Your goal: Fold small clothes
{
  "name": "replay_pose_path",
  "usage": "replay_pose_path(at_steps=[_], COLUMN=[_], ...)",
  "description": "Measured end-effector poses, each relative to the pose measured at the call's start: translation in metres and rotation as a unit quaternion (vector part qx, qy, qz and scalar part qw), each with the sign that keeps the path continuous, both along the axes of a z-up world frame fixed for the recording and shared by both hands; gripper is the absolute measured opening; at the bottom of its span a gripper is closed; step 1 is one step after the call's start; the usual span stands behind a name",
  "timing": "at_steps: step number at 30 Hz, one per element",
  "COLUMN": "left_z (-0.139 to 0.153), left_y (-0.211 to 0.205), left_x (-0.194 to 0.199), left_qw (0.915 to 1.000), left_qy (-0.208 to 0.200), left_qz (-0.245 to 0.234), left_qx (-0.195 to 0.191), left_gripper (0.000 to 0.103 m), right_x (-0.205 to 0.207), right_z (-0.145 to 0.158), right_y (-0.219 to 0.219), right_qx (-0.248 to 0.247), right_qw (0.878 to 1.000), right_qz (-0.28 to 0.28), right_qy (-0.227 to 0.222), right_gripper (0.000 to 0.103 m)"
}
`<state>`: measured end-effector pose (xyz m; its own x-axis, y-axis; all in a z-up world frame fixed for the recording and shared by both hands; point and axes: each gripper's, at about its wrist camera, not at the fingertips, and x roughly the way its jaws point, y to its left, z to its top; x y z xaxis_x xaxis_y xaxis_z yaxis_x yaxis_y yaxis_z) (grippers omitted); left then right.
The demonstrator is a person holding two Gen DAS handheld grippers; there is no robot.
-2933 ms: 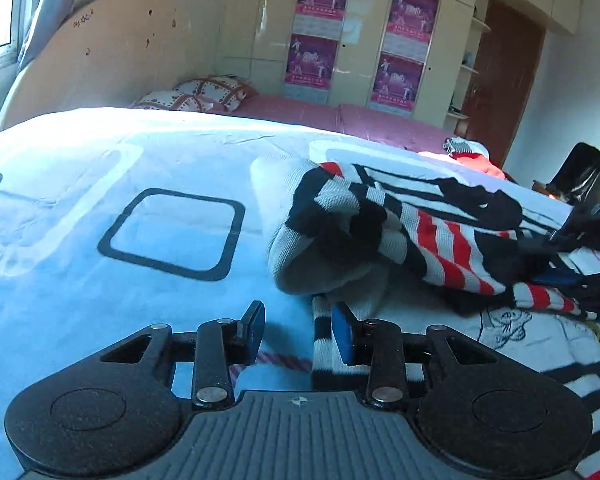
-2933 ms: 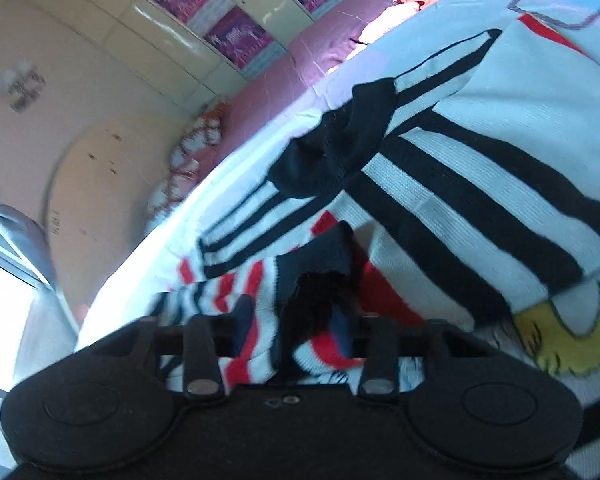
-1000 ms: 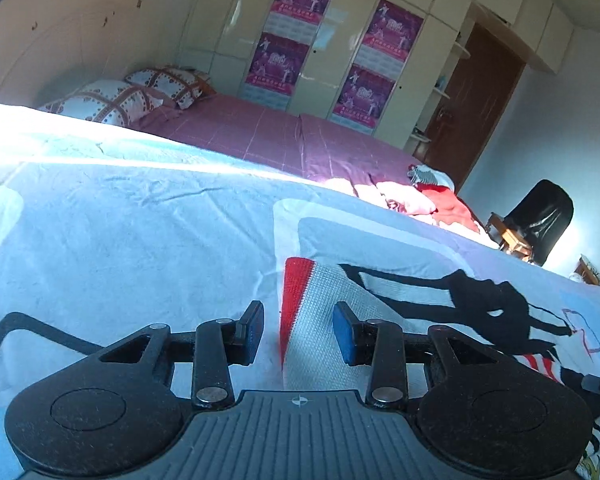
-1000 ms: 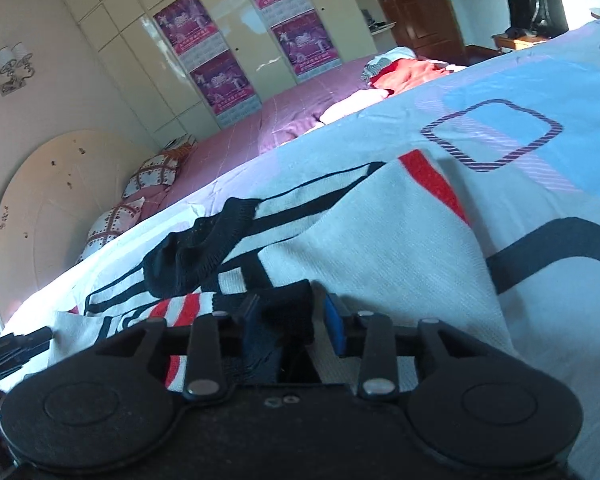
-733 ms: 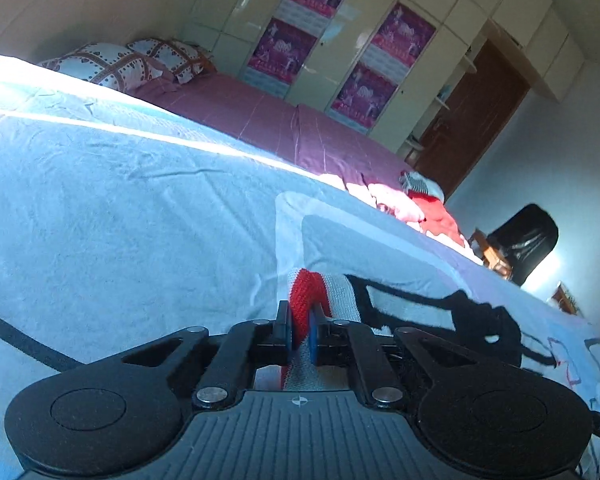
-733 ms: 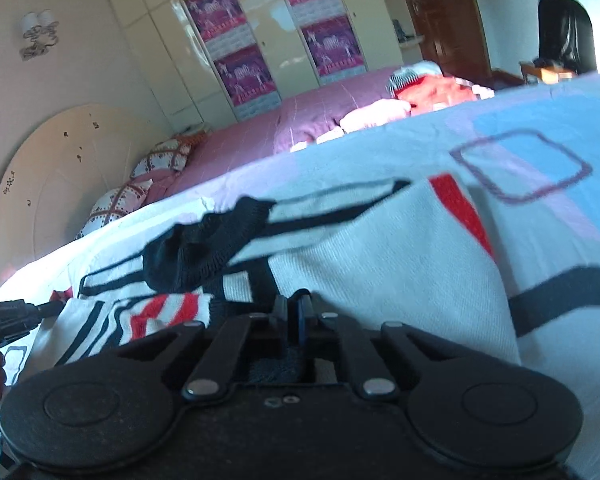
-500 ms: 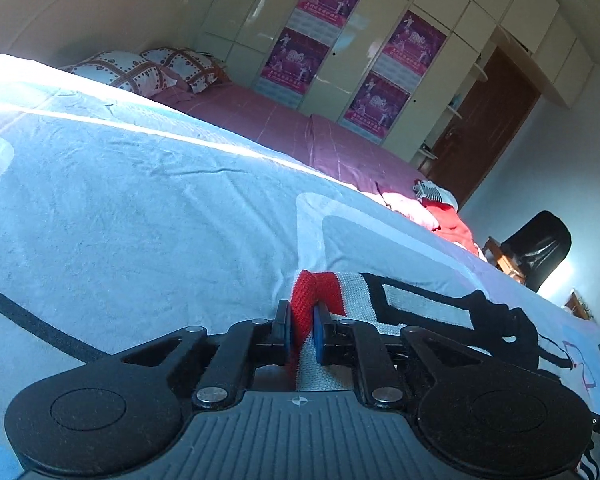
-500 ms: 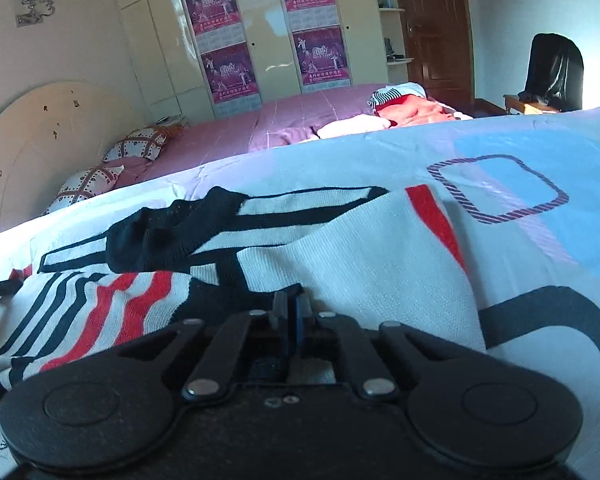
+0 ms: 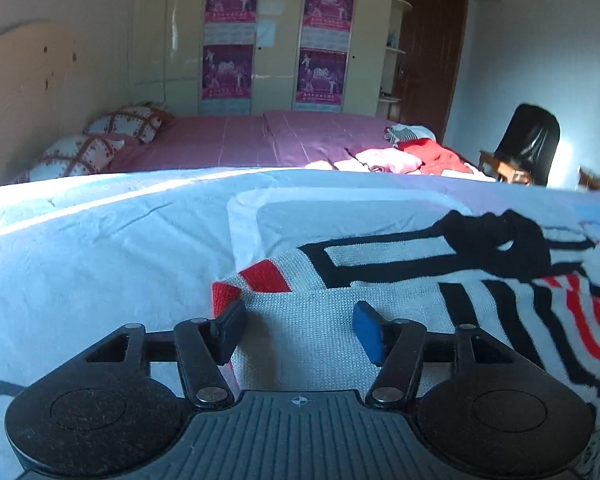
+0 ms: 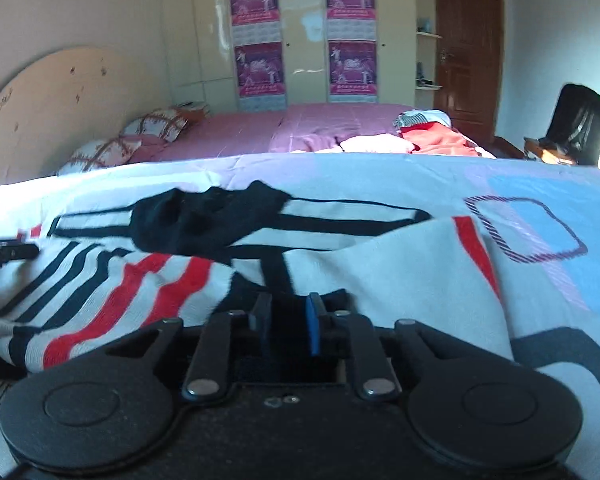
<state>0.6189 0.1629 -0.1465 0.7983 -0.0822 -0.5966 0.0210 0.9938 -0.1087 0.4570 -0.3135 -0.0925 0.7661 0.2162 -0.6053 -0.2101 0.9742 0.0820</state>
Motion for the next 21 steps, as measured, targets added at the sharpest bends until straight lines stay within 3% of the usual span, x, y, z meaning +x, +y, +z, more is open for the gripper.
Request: replay_pose_path(at_steps=[1,3,6,9,10,11,15,17,21], left_z=[0.007,0.026,0.033,0.019,0.007,-0.001,0.012,0.021,0.025], left_y=[0.001,-0.001,-0.016,-0.053,-0.063,-0.068,-0.062,-0.055,-0.042], left_x=[-0.003,-0.022,-0.049,-0.062,-0.063,-0.067,-0.08,-0.089,-0.104], left_qw=[1.0,0.9992,0.998,0.9975,0.9967,0.9957,0.9968,0.9975,0.9992], left_qy=[0.0,-0.039,-0.047,-0.02,0.008,0.004,-0.009,-0.026,-0.031], left_qz=[0.005,0.002,-0.025,-0.065,-0.067,-0.068,-0.048,-0.05,-0.022], left_qx=[-0.001,0.004,-0.034,0.018,0.044,0.062,0.064,0.042,0.01], left_gripper=[0.06,0.06,0.06,0.06,0.06,0.062,0.064,0.064,0.063], right_x=[-0.001,-0.009,-0.023,-0.028,-0.025,-0.024,-0.025,-0.028,-0.029], right_z=[0.003,0.014,0.023,0.017,0.008,0.001,0.011,0.018,0.021], right_y=[-0.004,-0.008,-0.004,0.018,0.025,0.026,0.024,0.013,-0.021], right_qx=[-0.003,-0.007,0.019,0.002,-0.025,-0.04,-0.088,-0.062,0.036], right_qw=[1.0,1.0,0.999,0.998,0.997,0.997,0.996,0.998,0.998], right_qz=[-0.008,-0.013,0.02,0.067,0.066,0.06,0.012,0.012,-0.042], right_qy=[0.003,-0.007,-0.027,-0.022,0.0,0.005,0.0,0.002,0.034], right_gripper=[0.017,0.019,0.019,0.02,0.02,0.02,0.022,0.021,0.034])
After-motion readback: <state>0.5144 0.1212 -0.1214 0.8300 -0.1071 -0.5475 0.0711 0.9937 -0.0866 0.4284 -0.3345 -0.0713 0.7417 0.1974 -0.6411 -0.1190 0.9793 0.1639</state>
